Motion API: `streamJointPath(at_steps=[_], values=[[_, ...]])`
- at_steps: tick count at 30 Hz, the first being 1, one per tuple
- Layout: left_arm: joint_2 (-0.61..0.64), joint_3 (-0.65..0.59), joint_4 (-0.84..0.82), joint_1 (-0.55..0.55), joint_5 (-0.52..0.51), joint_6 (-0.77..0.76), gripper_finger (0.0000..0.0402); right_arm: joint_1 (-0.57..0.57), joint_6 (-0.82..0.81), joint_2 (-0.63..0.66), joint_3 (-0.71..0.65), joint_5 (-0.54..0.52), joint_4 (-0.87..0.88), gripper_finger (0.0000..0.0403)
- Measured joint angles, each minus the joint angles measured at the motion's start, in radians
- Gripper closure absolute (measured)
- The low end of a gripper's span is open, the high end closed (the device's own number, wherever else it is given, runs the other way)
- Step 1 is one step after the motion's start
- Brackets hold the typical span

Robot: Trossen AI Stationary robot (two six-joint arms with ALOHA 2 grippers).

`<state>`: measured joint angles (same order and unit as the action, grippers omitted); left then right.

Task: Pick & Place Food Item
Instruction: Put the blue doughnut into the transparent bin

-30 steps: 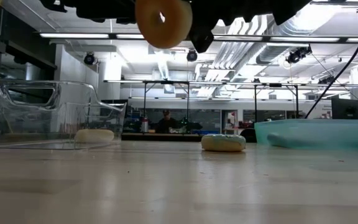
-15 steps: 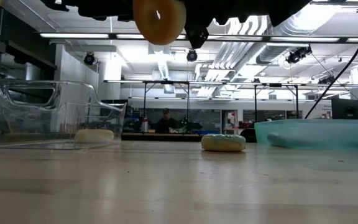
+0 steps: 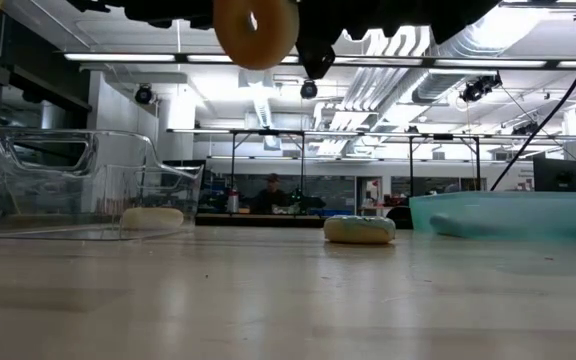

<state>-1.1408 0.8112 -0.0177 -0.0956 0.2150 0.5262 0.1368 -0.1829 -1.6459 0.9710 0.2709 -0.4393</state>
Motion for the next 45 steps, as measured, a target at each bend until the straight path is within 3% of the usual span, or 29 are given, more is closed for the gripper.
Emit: streamJointPath(at_steps=[45], values=[[0.0,0.0,0.07,-0.035,-0.01,0.001,0.0218,-0.009,0.051,0.0,0.0,0.022,-0.123,0.0283]])
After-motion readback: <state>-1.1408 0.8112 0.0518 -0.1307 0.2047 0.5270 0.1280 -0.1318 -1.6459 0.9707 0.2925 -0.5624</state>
